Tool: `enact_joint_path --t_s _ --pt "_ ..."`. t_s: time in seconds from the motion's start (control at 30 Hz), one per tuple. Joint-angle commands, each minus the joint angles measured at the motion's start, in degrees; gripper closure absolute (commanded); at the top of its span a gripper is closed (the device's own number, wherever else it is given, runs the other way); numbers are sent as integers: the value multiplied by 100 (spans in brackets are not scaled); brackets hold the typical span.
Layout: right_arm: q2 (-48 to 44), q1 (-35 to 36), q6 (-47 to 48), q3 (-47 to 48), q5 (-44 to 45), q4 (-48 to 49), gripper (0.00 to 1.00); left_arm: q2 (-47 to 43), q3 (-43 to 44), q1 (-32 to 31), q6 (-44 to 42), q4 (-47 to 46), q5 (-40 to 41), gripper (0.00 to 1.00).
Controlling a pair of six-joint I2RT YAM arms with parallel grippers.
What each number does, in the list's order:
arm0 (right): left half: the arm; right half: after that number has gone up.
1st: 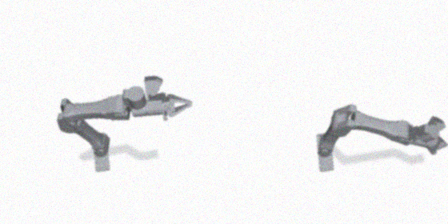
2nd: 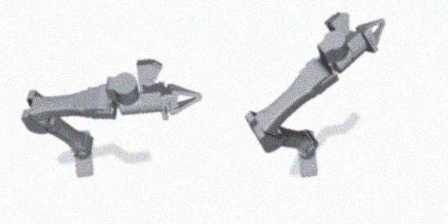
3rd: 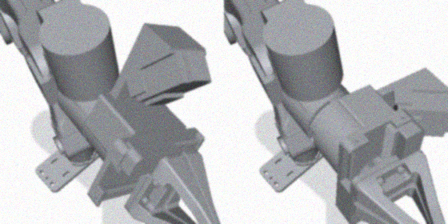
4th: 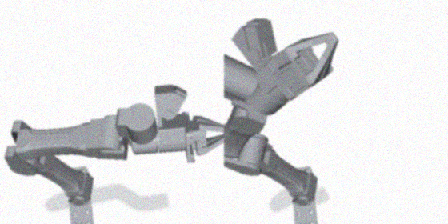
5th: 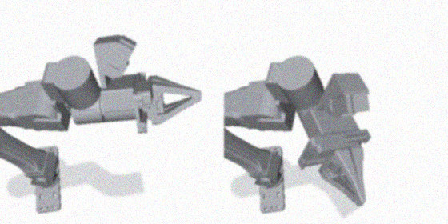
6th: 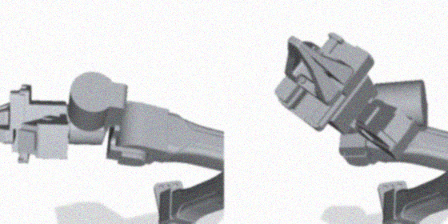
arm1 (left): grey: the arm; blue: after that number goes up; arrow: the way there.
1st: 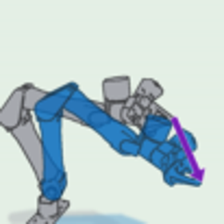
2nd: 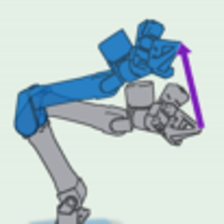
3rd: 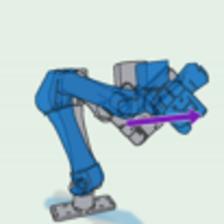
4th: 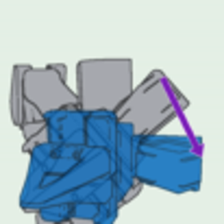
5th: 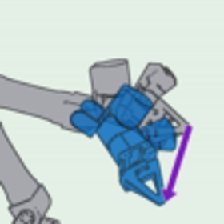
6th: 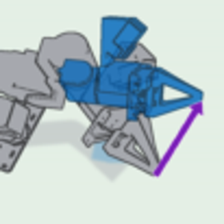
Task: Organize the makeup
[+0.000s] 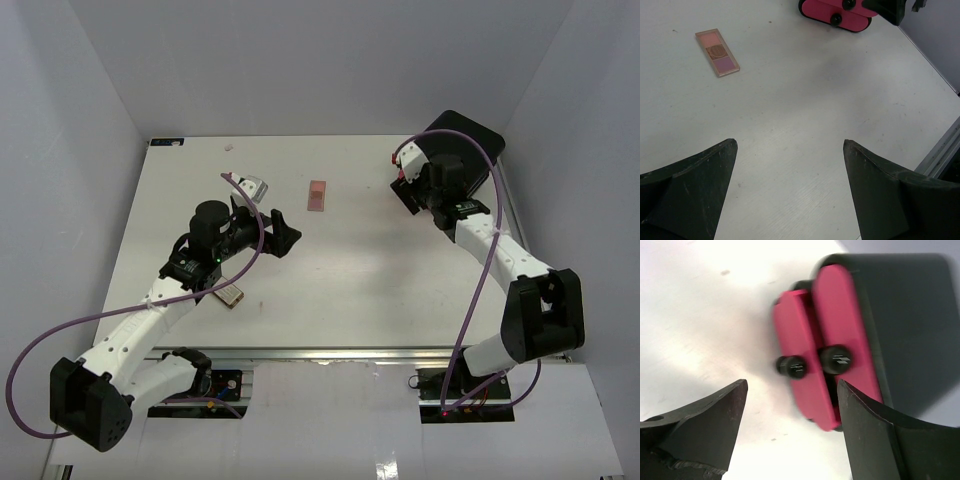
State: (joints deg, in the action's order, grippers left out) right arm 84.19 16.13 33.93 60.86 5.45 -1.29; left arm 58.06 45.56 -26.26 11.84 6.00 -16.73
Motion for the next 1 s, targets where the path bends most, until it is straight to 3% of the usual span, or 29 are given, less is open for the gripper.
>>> enact_joint_path --t_s 0.0,0.37,0.7,0.97 --pt "188 13 749 22 -1447 -1118 23 7 -5 7 -59 -37 -50 2" --pt "1503 13 638 700 -551 -1093 29 74 -12 7 -59 -21 -33 2" --pt "1908 13 17 760 1398 64 23 145 -3 7 -59 -29 -85 2" --pt "1691 13 -36 648 1286 236 22 188 -34 7 -54 -124 -341 2"
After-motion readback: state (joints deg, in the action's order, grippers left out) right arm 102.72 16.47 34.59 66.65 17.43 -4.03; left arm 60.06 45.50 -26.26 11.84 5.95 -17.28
